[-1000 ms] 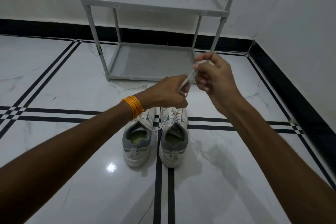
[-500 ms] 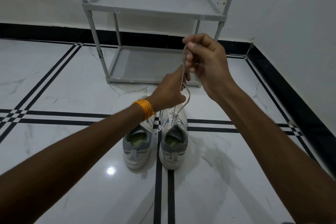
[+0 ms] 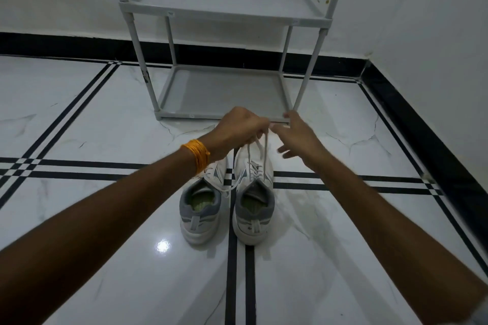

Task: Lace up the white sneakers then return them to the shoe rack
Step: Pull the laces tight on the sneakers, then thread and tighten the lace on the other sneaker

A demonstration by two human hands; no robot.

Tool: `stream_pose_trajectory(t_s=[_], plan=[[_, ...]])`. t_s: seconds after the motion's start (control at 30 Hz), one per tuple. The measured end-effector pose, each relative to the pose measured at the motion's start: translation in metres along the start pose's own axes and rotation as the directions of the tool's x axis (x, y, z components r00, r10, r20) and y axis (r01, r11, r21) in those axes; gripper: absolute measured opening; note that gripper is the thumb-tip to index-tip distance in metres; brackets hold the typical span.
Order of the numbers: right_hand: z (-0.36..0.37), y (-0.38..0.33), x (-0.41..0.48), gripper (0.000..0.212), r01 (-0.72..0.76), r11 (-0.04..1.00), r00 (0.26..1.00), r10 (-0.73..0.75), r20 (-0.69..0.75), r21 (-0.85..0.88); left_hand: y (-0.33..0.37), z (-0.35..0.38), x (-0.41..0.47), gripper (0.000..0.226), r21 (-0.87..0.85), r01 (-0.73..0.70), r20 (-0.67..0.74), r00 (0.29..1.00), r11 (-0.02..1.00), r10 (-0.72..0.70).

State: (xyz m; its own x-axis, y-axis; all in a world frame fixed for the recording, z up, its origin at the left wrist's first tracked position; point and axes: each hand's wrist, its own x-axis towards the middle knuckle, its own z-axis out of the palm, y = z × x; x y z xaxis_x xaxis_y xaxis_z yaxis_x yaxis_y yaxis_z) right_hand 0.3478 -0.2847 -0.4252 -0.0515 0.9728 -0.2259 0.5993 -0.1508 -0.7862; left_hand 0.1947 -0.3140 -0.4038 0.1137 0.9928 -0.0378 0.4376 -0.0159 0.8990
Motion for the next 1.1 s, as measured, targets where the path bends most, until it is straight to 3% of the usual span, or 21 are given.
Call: stream_pose_trajectory(t_s=[0.03,0.07,0.13,0.2,0.3,0.37,0.4,0.47,0.57,0.7,0.77,0.87,0.97,1.03,1.1], plan=[[0.001,0.002,-0.004,0.039,0.105,0.990,0.984,-0.117,-0.131,-0.095,0.003,-0.001,0.001,0.024,-0.099,0.079,0.036,0.996,0.992,-0.076],[0.000,-0.002,-0.013,0.030,0.189,0.981,0.957,-0.196,-0.213,-0.053,0.005,-0.001,0.002,0.022,-0.157,0.114,0.051,0.993,0.981,-0.107],[-0.001,-0.010,-0.029,0.018,0.308,0.931,0.934,-0.257,-0.249,0.195,0.006,0.001,0.003,0.021,-0.226,0.112,0.035,0.994,0.968,-0.106],[-0.003,-0.020,-0.043,0.025,0.305,0.898,0.952,-0.279,-0.126,0.317,0.004,0.002,0.003,0.025,-0.280,0.087,0.008,0.996,0.956,-0.088],[-0.004,-0.023,-0.048,0.036,0.114,0.919,0.974,-0.179,0.140,0.378,-0.003,0.001,0.006,0.028,-0.305,0.064,-0.065,0.994,0.950,-0.088],[-0.008,-0.015,-0.043,0.034,0.042,0.922,0.975,-0.123,0.187,0.386,-0.010,-0.001,0.010,0.035,-0.227,0.017,-0.135,0.990,0.974,-0.049],[-0.009,-0.009,-0.039,0.031,0.046,0.925,0.979,-0.117,0.166,0.378,-0.015,-0.003,0.011,0.037,-0.110,-0.042,-0.189,0.982,0.993,0.020],[-0.013,0.001,-0.031,0.027,0.088,0.948,0.993,-0.109,0.051,0.305,-0.029,-0.009,0.010,0.035,0.181,-0.161,-0.289,0.934,0.970,0.209],[-0.022,0.029,-0.014,0.026,0.102,0.993,0.981,-0.110,-0.160,-0.062,-0.062,-0.027,0.007,0.027,0.508,-0.169,-0.274,0.898,0.845,0.345],[-0.021,0.085,0.004,0.016,-0.117,0.855,0.982,0.023,-0.189,-0.505,-0.124,-0.049,-0.003,0.027,0.794,0.048,-0.200,0.962,0.606,0.186],[-0.014,0.103,0.003,0.014,-0.151,0.768,0.984,0.057,-0.169,-0.623,-0.141,-0.050,-0.011,0.027,0.853,0.122,-0.206,0.972,0.508,0.112],[-0.006,0.109,0.001,0.017,-0.127,0.685,0.990,0.045,-0.133,-0.717,-0.143,-0.044,-0.014,0.029,0.886,0.143,-0.190,0.980,0.441,0.064],[-0.001,0.100,0.002,0.020,-0.085,0.629,0.996,0.034,-0.081,-0.773,-0.128,-0.027,-0.011,0.025,0.891,0.086,-0.153,0.981,0.446,0.116],[0.007,0.088,0.001,0.024,-0.004,0.680,0.998,-0.039,-0.041,-0.734,-0.116,-0.005,-0.008,0.022,0.840,-0.009,-0.093,0.983,0.542,0.161],[0.019,0.074,-0.003,0.024,0.079,0.778,0.997,-0.070,0.040,-0.623,-0.109,0.019,-0.007,0.026,0.727,-0.098,0.041,0.994,0.679,0.100]])
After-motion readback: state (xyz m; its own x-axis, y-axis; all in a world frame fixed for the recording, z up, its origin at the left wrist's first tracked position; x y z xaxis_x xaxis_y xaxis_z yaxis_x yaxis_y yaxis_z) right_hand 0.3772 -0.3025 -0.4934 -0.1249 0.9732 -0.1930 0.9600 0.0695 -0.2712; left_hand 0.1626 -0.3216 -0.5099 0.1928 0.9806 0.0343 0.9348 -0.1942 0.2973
